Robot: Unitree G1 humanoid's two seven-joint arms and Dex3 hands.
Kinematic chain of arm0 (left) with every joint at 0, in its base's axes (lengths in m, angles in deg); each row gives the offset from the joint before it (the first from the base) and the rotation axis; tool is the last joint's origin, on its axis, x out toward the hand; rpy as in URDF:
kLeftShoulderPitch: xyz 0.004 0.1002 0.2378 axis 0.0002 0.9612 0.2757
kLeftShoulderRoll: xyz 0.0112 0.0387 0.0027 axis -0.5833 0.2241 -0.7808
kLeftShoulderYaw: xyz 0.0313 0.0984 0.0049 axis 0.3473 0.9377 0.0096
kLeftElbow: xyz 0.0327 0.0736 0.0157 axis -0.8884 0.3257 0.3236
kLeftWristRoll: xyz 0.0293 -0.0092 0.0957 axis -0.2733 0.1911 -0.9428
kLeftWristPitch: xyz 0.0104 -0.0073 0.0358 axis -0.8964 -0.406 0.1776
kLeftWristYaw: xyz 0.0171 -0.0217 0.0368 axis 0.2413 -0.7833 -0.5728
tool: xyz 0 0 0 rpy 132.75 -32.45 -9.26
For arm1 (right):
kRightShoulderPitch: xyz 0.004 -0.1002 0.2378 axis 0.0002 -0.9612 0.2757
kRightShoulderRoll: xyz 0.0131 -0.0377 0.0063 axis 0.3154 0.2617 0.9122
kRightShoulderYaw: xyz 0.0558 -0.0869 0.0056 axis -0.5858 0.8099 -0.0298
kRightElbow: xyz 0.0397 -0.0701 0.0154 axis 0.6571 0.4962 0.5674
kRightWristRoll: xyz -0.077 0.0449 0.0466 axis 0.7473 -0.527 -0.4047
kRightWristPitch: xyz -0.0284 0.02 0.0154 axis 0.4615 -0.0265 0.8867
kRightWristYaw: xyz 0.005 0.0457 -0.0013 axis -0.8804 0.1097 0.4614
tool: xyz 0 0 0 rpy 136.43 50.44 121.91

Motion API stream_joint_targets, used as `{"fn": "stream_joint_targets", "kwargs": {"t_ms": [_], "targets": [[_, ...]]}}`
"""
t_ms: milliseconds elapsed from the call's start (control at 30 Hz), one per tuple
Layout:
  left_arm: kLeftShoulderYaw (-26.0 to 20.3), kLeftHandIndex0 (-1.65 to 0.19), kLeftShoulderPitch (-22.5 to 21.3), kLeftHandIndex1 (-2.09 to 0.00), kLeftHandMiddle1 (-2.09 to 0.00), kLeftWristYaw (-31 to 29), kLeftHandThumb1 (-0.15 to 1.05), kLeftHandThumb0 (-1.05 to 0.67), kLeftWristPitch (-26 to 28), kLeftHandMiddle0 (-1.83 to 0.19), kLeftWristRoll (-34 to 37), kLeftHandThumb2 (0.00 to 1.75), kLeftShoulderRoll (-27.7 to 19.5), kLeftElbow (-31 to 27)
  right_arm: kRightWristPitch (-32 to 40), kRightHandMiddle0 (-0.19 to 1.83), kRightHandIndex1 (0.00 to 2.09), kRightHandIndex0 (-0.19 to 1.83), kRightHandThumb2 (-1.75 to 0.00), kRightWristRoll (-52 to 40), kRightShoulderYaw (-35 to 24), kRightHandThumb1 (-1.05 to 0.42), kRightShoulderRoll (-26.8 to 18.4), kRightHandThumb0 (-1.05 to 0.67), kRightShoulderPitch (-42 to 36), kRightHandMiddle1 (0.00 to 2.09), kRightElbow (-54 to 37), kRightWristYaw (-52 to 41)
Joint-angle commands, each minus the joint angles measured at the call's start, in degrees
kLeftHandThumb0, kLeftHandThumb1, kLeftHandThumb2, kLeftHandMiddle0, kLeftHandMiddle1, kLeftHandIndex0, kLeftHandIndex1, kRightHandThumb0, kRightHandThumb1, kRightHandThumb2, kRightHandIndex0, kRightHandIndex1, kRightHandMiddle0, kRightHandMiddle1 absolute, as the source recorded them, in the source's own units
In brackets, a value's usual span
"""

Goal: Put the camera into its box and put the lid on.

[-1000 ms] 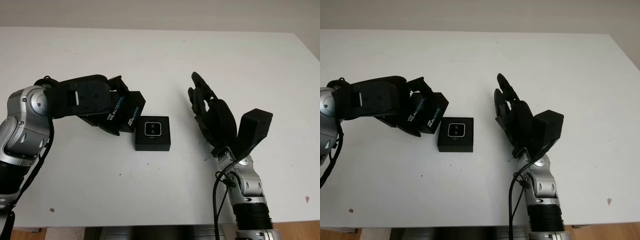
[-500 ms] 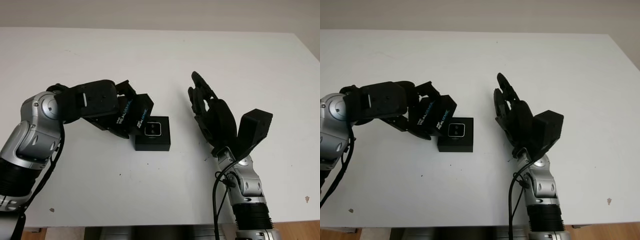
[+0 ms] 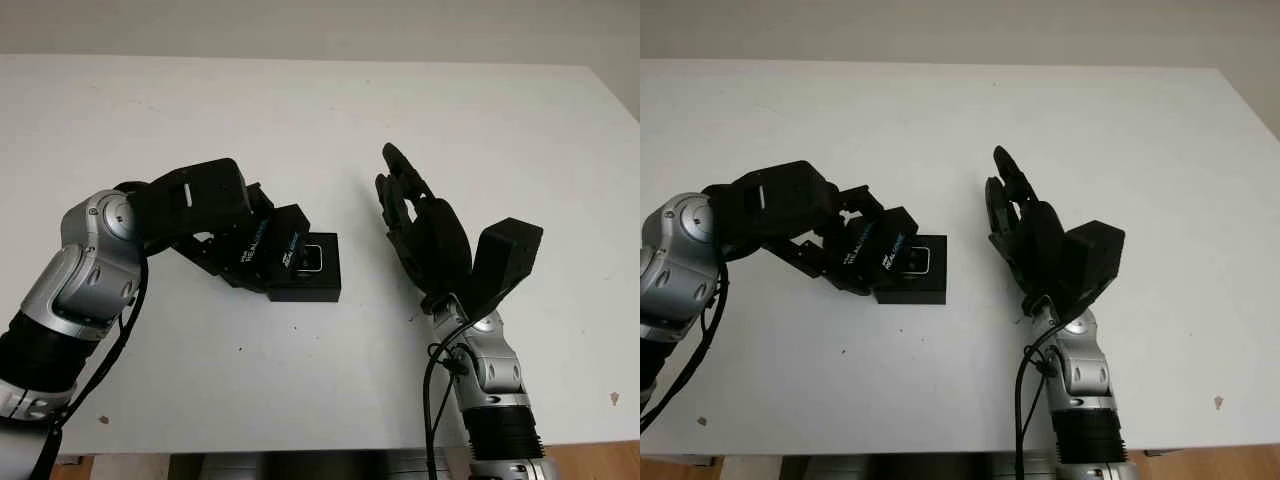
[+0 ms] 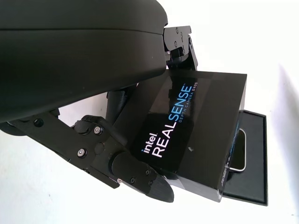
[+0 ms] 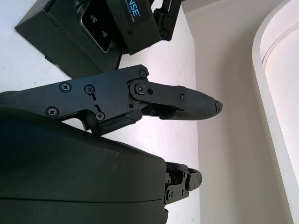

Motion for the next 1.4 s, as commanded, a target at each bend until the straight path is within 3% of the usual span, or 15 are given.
{"fn": "stream_joint_targets", "kwargs": {"t_ms": [0,233,433,500,633,733,967,1167,1367], "targets": [[0.5,-0.15,-1.7,-1.78,-2.09,-1.0,1.05,-0.31,2.2,-0.38,0.9,0.24,0.2,-0.8,-0.7,0.03,0.05,0.01,-0.48,0.0,0.0,-1.05,0.3,-0.60,0.0,0.15,-0.3,0.0],[1.4,-0.22,-2.9,-1.93,-2.09,-1.5,1.05,-0.29,7.2,-0.53,3.2,0.24,0.7,-1.5,-1.0,0.02,0.06,0.02,-0.47,0.3,0.1,-1.05,0.7,-0.60,0.2,0.17,0.2,0.4],[2.0,-0.20,-3.5,-1.89,-2.09,0.0,1.05,-0.29,9.7,-0.58,5.1,0.26,2.2,-2.1,-1.9,0.04,0.06,0.02,-0.46,0.0,-0.1,-1.05,1.1,-0.60,0.3,0.21,0.8,0.3],[2.2,-0.19,-3.1,-1.86,-2.09,1.6,1.05,-0.29,8.9,-0.59,5.1,0.26,3.0,-2.1,-1.8,0.03,0.06,0.02,-0.46,0.0,0.0,-1.05,0.9,-0.60,0.3,0.21,0.8,0.2],[3.9,-0.10,-2.2,-1.74,-2.03,5.3,1.05,-0.30,4.7,-0.39,3.8,0.26,4.1,-2.0,-1.7,0.01,0.06,0.02,-0.47,0.0,-0.1,-1.05,0.9,-0.59,0.3,0.23,0.7,0.1],[5.4,-0.06,-1.5,-1.77,-1.99,6.8,1.05,-0.32,1.8,-0.31,2.6,0.26,4.7,-2.3,-2.0,0.01,0.06,0.02,-0.47,0.2,0.0,-1.05,0.9,-0.59,0.2,0.24,0.7,0.2],[6.8,0.14,-0.7,-1.71,-1.99,6.8,1.05,-0.35,1.7,-0.29,1.7,0.25,5.1,-3.6,-2.5,0.00,0.06,0.02,-0.47,0.6,0.1,-1.05,0.8,-0.58,0.1,0.29,0.9,0.2],[7.9,0.17,-1.0,-1.72,-2.06,6.2,1.05,-0.37,3.2,-0.29,1.0,0.22,5.7,-4.3,-3.1,-0.01,0.06,0.02,-0.46,0.7,0.1,-1.05,1.0,-0.59,0.2,0.31,1.3,0.2],[9.4,0.19,-2.9,-1.59,-2.08,3.8,1.05,-0.42,10.5,-0.39,1.8,0.23,6.6,-4.6,-2.5,-0.03,0.05,0.02,-0.46,0.4,0.0,-1.05,1.4,-0.58,0.1,0.34,1.0,0.4]]}}
